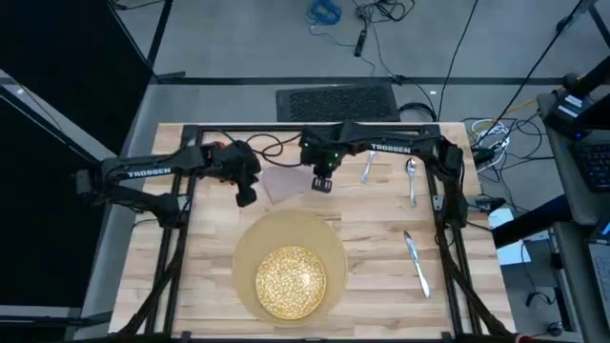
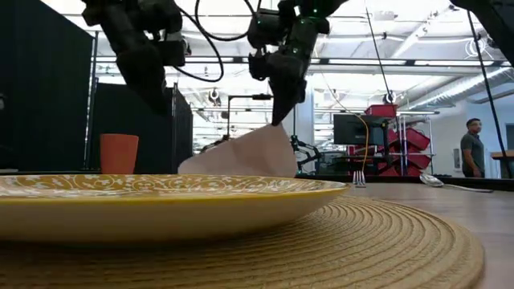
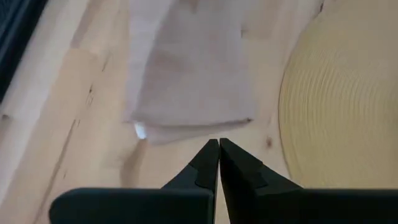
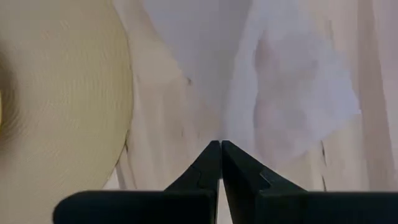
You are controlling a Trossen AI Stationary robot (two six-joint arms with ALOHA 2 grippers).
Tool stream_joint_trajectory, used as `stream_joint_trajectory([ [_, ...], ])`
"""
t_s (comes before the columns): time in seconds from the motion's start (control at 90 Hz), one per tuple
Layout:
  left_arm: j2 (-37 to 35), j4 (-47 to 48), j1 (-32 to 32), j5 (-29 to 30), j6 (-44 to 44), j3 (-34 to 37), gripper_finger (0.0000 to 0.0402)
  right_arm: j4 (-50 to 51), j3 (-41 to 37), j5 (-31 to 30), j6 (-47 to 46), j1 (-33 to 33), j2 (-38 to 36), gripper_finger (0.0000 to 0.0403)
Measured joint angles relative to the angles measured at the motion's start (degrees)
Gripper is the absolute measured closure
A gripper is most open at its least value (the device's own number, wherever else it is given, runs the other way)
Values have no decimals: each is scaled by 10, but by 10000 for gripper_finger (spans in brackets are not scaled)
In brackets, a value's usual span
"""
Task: Set table place
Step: Fold the light orange napkin on the table
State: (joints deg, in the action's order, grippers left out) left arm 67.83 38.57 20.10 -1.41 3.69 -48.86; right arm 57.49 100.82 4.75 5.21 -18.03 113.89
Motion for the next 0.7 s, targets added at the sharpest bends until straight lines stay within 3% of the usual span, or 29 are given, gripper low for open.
stream_joint_trajectory([
  [0.7,0,-8,-15,3,-18,0,402,-65,0,28,19,-105,31,400],
])
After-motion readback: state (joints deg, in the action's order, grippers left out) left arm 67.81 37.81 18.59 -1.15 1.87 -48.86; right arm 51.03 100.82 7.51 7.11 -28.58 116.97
